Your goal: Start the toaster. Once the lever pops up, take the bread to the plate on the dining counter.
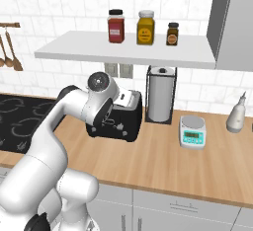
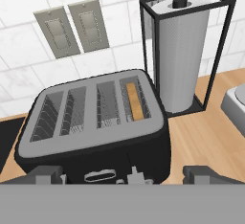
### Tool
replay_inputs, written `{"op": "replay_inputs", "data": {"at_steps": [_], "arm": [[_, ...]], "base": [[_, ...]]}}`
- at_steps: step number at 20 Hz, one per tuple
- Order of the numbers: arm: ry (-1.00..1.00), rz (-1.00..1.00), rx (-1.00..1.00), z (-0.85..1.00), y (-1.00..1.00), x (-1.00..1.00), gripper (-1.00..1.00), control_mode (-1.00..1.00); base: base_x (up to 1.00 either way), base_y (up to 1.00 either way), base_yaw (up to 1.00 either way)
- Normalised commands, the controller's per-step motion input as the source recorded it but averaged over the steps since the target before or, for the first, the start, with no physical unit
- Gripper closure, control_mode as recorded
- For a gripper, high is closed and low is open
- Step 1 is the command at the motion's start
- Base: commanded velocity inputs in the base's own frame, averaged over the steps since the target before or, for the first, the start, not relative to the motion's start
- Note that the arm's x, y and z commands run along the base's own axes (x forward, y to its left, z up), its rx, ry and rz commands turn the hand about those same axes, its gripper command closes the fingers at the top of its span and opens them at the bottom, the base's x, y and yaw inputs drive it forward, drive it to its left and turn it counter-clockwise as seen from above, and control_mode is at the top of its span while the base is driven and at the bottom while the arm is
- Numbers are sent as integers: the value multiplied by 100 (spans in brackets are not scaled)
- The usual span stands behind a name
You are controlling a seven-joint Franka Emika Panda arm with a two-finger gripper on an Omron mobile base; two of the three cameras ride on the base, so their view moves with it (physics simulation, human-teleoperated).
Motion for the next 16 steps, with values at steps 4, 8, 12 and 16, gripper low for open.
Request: {"op": "replay_inputs", "data": {"at_steps": [4, 8, 12, 16], "arm": [[0, 0, 0, 0, 0, 0, -100, -100], [0, 0, 0, 0, 0, 0, -100, -100], [0, 0, 0, 0, 0, 0, -100, -100], [0, 0, 0, 0, 0, 0, -100, -100]], "base": [[0, 0, 0], [0, 0, 0], [0, 0, 0], [0, 0, 0]]}}
